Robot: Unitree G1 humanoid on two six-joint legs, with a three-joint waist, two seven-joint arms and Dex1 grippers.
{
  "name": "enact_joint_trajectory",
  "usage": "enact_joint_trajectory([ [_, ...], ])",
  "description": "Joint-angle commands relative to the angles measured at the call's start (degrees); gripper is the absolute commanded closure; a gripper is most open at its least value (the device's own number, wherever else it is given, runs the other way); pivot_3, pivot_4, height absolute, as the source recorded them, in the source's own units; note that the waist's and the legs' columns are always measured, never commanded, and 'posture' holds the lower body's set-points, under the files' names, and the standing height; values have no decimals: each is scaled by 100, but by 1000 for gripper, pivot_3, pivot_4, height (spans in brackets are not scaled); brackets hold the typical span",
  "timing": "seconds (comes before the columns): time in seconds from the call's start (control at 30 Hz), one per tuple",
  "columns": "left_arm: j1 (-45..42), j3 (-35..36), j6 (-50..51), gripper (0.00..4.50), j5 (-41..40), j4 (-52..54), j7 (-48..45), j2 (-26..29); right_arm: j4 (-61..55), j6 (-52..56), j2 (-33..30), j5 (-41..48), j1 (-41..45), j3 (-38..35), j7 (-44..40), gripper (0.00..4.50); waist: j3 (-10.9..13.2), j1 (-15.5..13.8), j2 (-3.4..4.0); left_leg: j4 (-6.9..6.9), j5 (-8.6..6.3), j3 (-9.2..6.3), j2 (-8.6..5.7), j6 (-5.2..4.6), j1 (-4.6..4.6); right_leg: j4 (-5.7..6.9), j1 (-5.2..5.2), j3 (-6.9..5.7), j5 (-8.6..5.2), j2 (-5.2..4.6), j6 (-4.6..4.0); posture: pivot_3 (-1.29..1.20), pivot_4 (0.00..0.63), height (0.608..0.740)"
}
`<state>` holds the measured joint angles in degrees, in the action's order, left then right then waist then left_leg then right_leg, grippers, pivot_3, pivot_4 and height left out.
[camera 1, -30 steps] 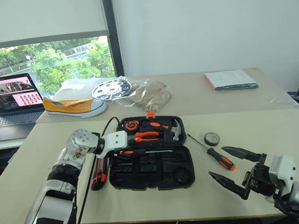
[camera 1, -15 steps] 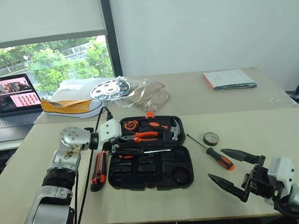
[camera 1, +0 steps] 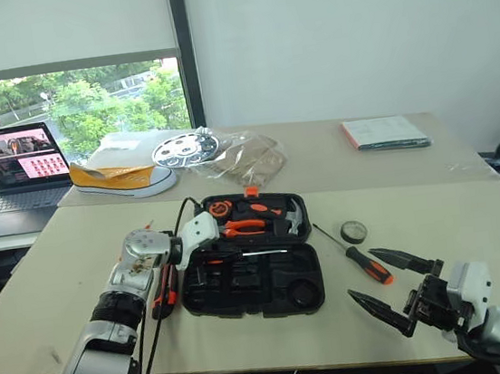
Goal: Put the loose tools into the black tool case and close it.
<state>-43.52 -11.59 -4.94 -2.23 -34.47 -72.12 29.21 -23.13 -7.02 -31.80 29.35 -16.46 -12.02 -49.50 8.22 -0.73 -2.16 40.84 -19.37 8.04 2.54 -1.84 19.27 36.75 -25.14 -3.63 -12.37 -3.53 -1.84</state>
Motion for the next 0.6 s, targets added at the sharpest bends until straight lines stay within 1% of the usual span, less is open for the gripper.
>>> enact_joint_trajectory([
  [0.03, 89, -253, 174, 4333, 236, 80, 22, -22, -214, -16, 25, 1, -35, -65, 61, 0, 0, -5, 0, 0, 0, 0, 0, 0, -1, 1, 2, 0, 0, 0, 0, 0, 150, 740],
  [0.13, 114, -430, 831, 4333, 446, 4, 198, -58, -229, -14, 42, 2, -97, -77, 85, 0, -3, -5, 2, 1, -1, -2, 0, -2, -3, 1, 6, 0, 1, -1, 2, 0, 150, 740],
  [0.23, 209, -459, 1325, 4333, 399, 91, 262, -106, -298, 13, 51, 32, -211, -106, 110, 0, -20, -9, 24, 0, -4, -2, 0, -6, -4, 0, 21, 2, 0, -2, 3, 0, 150, 740],
  [0.3, 326, -251, 1065, 4333, 175, 211, 304, -125, -381, 60, 35, 79, -337, -170, 156, 0, -32, -7, 44, 0, -18, -2, -1, -32, -5, 0, 36, 4, -11, -4, 22, 0, 150, 740],
  [0.37, 492, 131, 504, 4333, -246, 379, 179, -128, -486, 122, 22, 177, -495, -317, 239, 0, -44, 3, 67, 0, -23, -1, 0, -41, -12, 2, 42, 9, -20, -6, 38, 0, 150, 740],
  [0.43, 742, 728, 101, 4333, -856, 637, -24, -30, -631, 220, -50, 359, -840, -594, 202, 0, -44, 8, 68, -1, -22, -2, 4, -38, -12, 5, 39, 14, -19, -8, 35, 0, 150, 740],
  [0.5, 1051, 1172, -160, 3830, -1283, 862, -263, 203, -679, 198, -80, 385, -1218, -857, 109, 0, -42, 19, 65, 0, -19, -1, 6, -33, -7, 11, -1, 20, -6, -7, 12, 0, 150, 740],
  [0.53, 1263, 1355, -267, 3657, -1395, 939, -390, 411, -659, 137, -37, 375, -1406, -1015, 106, 0, -39, 25, 60, 0, 1, -2, 7, 2, 2, 14, -12, 24, 1, -5, 2, 0, 150, 740],
  [0.57, 1469, 1488, -297, 3242, -1486, 1012, -519, 608, -620, 75, 8, 362, -1571, -1150, 101, 0, -36, 42, 56, 0, 3, -2, 12, 7, 1, 13, -12, 34, -2, 0, -3, 0, 150, 740],
  [0.6, 1655, 1605, -378, 2921, -1559, 1063, -610, 774, -571, 6, 48, 331, -1714, -1259, 78, 0, -36, 57, 56, -3, 3, -3, 17, 9, 1, 11, -13, 35, -4, 4, -6, 0, 150, 740],
])
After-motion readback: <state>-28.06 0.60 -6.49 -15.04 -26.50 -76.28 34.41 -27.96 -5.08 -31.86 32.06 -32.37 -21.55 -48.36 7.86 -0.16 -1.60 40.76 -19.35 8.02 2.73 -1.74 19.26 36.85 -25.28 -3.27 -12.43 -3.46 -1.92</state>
